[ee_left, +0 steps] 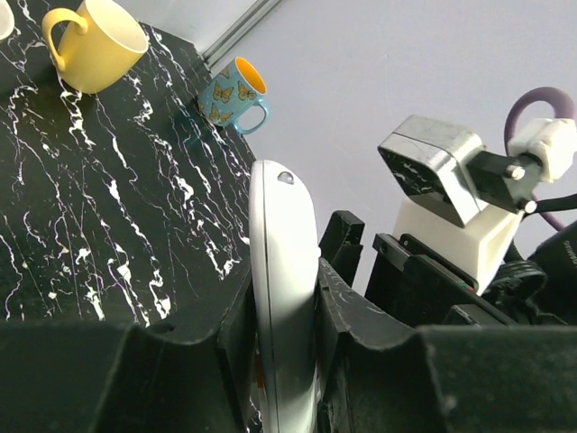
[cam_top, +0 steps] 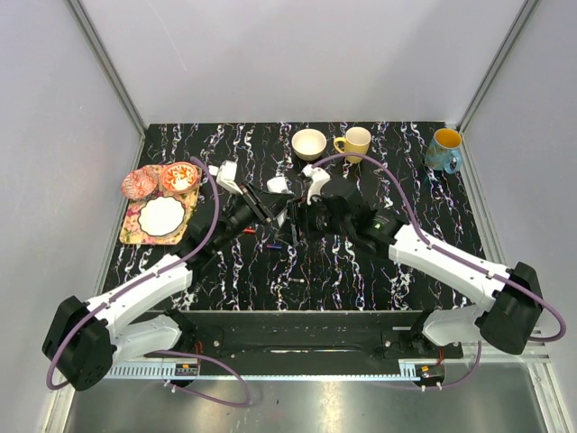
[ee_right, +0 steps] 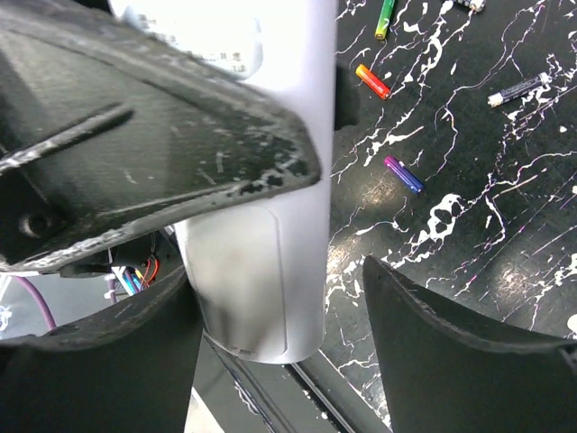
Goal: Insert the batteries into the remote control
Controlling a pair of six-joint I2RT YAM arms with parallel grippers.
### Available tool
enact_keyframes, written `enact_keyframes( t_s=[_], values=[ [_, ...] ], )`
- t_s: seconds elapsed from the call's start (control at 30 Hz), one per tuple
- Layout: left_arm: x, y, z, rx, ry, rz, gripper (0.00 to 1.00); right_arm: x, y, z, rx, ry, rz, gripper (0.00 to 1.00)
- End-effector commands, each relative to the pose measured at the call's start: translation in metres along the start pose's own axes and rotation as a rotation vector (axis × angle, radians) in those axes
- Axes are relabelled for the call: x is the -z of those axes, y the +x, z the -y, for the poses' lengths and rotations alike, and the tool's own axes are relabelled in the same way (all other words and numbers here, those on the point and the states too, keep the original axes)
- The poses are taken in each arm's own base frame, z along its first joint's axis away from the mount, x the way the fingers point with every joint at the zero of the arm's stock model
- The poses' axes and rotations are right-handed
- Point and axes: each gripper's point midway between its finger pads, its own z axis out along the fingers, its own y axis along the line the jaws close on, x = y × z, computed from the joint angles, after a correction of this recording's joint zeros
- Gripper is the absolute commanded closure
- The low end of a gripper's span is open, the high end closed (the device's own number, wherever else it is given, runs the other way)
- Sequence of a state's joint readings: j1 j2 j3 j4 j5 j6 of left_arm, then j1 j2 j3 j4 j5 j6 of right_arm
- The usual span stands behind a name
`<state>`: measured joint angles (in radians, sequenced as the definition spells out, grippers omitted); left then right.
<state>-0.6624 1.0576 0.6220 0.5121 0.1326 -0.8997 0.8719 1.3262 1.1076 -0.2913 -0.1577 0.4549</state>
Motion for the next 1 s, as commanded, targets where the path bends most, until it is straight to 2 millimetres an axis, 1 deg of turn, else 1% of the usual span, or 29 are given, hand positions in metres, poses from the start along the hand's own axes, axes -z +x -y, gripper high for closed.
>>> enact_keyframes(
  t_s=[0.0, 0.03, 0.07, 0.13, 0.17, 0.33, 0.47, 0.5, 0.53, 0.57, 0.6, 0.63, 0.7, 0.73, 0.8, 0.83, 0.87, 0.9, 0.93, 0.97],
  values=[
    [-0.002, -0.015, 0.034, -0.011, 0.099, -0.001, 0.97, 0.008, -0.021, -0.003, 0.065, 0.026, 0.067, 0.29],
    [-0.002, -0.013, 0.035, -0.015, 0.104, -0.019, 0.96, 0.009, -0.021, -0.001, 0.077, 0.033, 0.072, 0.33],
    [-0.002, -0.015, 0.038, -0.026, 0.110, -0.021, 0.96, 0.011, -0.021, 0.000, 0.082, 0.035, 0.075, 0.34],
    [-0.001, -0.011, 0.037, -0.028, 0.112, -0.057, 0.97, 0.015, -0.022, 0.001, 0.096, 0.043, 0.084, 0.36],
    [-0.001, -0.013, 0.037, -0.025, 0.112, -0.059, 0.96, 0.016, -0.021, 0.003, 0.098, 0.050, 0.084, 0.37],
    [0.002, -0.011, 0.035, -0.007, 0.125, -0.088, 0.96, 0.019, -0.018, 0.008, 0.107, 0.070, 0.080, 0.37],
    [0.004, -0.010, 0.035, 0.000, 0.134, -0.094, 0.98, 0.021, -0.015, 0.008, 0.106, 0.068, 0.077, 0.37],
    [0.004, -0.009, 0.035, -0.002, 0.134, -0.096, 1.00, 0.022, -0.014, 0.008, 0.106, 0.066, 0.078, 0.34],
    [0.004, -0.010, 0.034, -0.001, 0.130, -0.093, 1.00, 0.023, -0.013, 0.007, 0.104, 0.056, 0.073, 0.28],
    [0.004, -0.010, 0.032, 0.000, 0.123, -0.089, 1.00, 0.024, -0.013, 0.005, 0.104, 0.047, 0.073, 0.19],
    [0.004, -0.010, 0.030, 0.002, 0.114, -0.088, 1.00, 0.026, -0.014, 0.000, 0.099, 0.028, 0.081, 0.12],
    [0.004, -0.012, 0.026, 0.003, 0.094, -0.067, 1.00, 0.028, -0.014, -0.004, 0.083, 0.006, 0.080, 0.01],
    [0.005, -0.017, 0.018, 0.002, 0.058, -0.027, 1.00, 0.037, -0.016, -0.012, 0.071, -0.029, 0.096, 0.00],
    [0.007, -0.025, 0.007, 0.003, 0.009, 0.032, 1.00, 0.041, -0.017, -0.016, 0.053, -0.045, 0.098, 0.00],
    [0.011, -0.034, -0.003, -0.001, -0.039, 0.100, 1.00, 0.052, -0.016, -0.019, 0.032, -0.054, 0.109, 0.00],
    [0.016, -0.041, -0.012, -0.004, -0.081, 0.156, 1.00, 0.056, -0.016, -0.019, 0.006, -0.047, 0.118, 0.00],
    [0.019, -0.043, -0.015, -0.015, -0.094, 0.171, 1.00, 0.063, -0.014, -0.016, -0.006, -0.039, 0.129, 0.00],
    [0.021, -0.048, -0.022, -0.016, -0.131, 0.205, 1.00, 0.066, -0.013, -0.014, -0.023, -0.026, 0.141, 0.00],
    [0.025, -0.054, -0.029, -0.017, -0.167, 0.243, 1.00, 0.069, -0.016, -0.008, -0.064, 0.006, 0.171, 0.00],
    [0.027, -0.056, -0.031, -0.028, -0.178, 0.256, 1.00, 0.074, -0.014, -0.003, -0.085, 0.013, 0.203, 0.00]
  ],
)
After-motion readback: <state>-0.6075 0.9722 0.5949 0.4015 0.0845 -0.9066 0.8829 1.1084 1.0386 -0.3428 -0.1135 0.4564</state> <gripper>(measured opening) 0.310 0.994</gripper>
